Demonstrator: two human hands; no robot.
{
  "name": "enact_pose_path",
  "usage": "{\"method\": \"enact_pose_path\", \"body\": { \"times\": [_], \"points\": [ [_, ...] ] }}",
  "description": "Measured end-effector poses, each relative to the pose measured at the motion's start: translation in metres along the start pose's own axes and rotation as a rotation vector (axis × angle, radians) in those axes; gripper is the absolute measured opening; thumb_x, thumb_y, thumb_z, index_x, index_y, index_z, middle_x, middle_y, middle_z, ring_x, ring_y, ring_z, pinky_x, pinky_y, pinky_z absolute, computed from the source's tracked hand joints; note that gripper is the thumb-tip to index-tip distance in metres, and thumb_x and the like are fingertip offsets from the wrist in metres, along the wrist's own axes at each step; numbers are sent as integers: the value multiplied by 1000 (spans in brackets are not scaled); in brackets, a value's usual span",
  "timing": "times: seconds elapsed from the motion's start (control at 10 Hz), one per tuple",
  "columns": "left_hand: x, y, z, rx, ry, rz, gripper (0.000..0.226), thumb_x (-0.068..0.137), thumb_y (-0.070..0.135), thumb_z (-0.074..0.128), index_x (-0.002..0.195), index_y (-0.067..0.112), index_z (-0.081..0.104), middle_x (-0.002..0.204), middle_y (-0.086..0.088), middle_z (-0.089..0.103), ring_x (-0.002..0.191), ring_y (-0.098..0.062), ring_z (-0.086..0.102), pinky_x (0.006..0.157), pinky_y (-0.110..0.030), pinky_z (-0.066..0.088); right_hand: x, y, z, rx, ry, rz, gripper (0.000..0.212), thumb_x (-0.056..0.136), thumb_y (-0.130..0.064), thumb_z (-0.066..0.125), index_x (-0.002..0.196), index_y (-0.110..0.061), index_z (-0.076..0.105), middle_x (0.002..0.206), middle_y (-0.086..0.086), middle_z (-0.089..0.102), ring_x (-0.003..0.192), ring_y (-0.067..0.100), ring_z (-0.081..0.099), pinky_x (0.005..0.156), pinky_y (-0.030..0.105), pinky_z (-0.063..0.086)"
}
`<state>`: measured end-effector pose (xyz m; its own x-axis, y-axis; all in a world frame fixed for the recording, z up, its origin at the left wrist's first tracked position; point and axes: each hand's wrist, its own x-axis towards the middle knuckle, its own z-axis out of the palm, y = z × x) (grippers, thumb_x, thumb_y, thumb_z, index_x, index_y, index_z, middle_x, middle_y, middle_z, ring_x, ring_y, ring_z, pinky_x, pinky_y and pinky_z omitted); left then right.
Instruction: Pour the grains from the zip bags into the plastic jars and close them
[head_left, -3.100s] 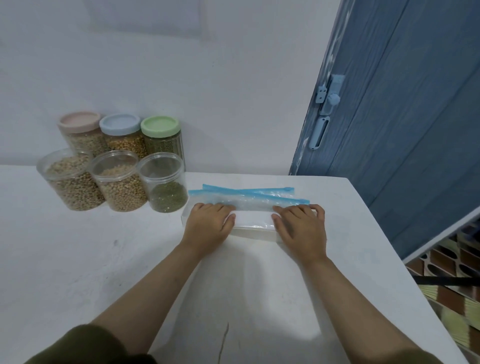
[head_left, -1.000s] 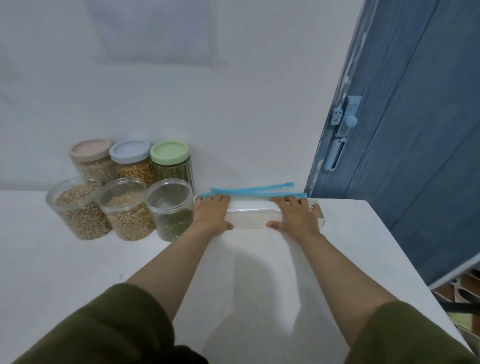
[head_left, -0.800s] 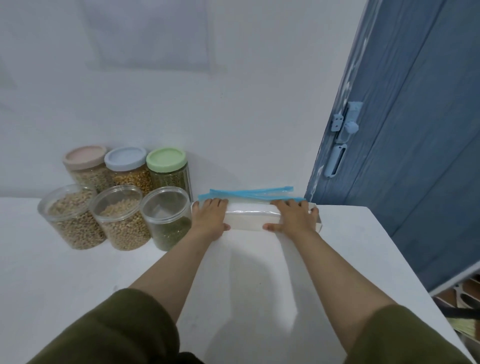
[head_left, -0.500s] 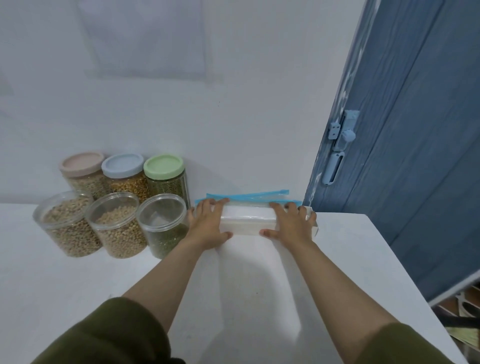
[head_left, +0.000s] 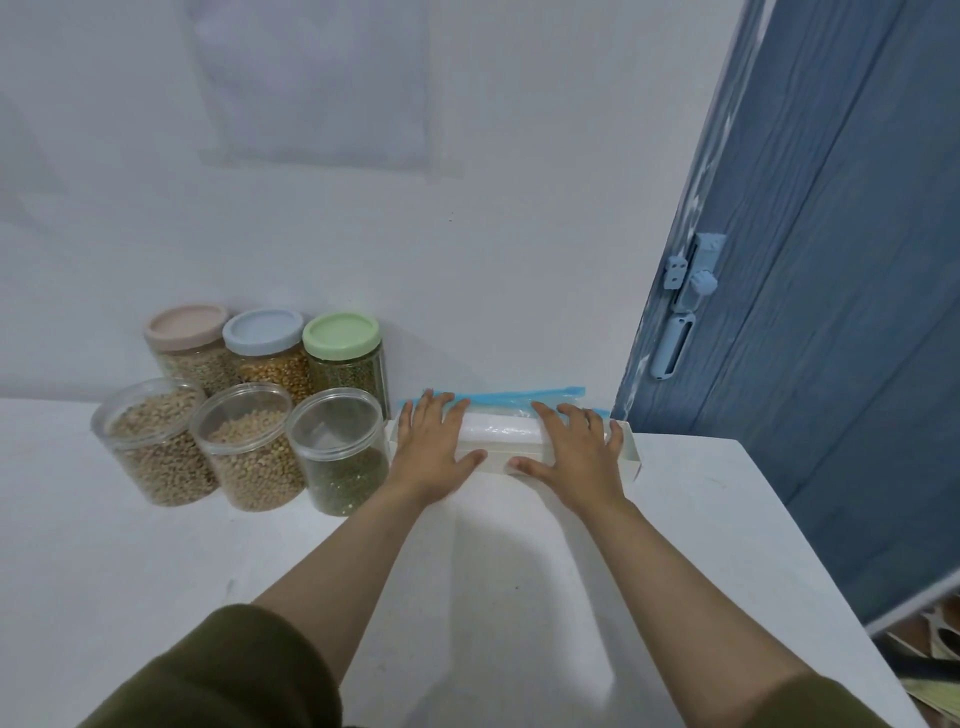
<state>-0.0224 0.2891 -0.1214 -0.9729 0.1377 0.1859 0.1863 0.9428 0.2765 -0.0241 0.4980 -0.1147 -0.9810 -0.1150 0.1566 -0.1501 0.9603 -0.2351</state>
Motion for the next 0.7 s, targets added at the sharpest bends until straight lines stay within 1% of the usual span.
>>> {"method": "enact_pose_path", "body": {
  "times": [0.1, 0.2, 0.3, 0.4, 0.5, 0.6, 0.7],
  "points": [
    [-2, -4, 1, 47, -79, -9, 73, 97, 52, 47, 155, 17, 18, 161, -5, 19, 151, -23, 6, 122, -42, -7, -2, 4, 5, -18, -89, -16, 82, 82, -77, 51, 151, -39, 27, 153, -1, 35, 142, 24, 26, 118, 52, 8],
    [-1, -10, 0, 109, -159, 3, 78, 94, 56, 51, 154, 17, 20, 160, -3, 25, 149, -21, 16, 122, -42, 3, 0, 9, 5, -41, -178, -36, 85, 80, -78, 52, 151, -41, 25, 152, -2, 37, 141, 24, 31, 118, 51, 12],
    [4, -13, -3, 183, -203, 14, 86, 85, 62, 60, 152, 22, 25, 155, -1, 34, 143, -21, 29, 118, -43, 17, 7, 9, 0, -70, -260, -36, 85, 79, -80, 52, 150, -42, 27, 150, -2, 40, 139, 25, 34, 116, 53, 15],
    [11, -8, -8, 224, -254, -45, 88, 78, 66, 64, 149, 27, 31, 142, 1, 47, 130, -22, 43, 110, -45, 27, 15, 9, -8, -76, -345, -20, 82, 80, -81, 49, 149, -43, 28, 150, -1, 39, 138, 27, 34, 114, 52, 17],
    [17, -5, -11, 208, -265, -47, 78, 81, 63, 63, 146, 28, 36, 137, 1, 49, 127, -22, 44, 110, -47, 26, 18, 10, -8, -94, -365, -41, 74, 87, -73, 49, 150, -42, 27, 150, 2, 37, 137, 29, 33, 112, 51, 21],
    [10, -7, -16, 183, -201, -24, 78, 89, 54, 58, 152, 22, 27, 153, -2, 33, 142, -24, 27, 119, -44, 14, 13, 7, -12, -115, -267, -46, 68, 93, -63, 49, 152, -41, 25, 155, 6, 28, 141, 33, 23, 115, 51, 19],
    [-3, -1, -11, 200, -124, 7, 73, 101, 44, 44, 157, 11, 9, 165, -9, 5, 152, -26, -1, 122, -41, -4, -1, 2, -7, -197, -107, -66, 75, 96, -58, 49, 157, -36, 11, 164, 10, 7, 149, 39, 4, 119, 54, 4]
  ]
}}
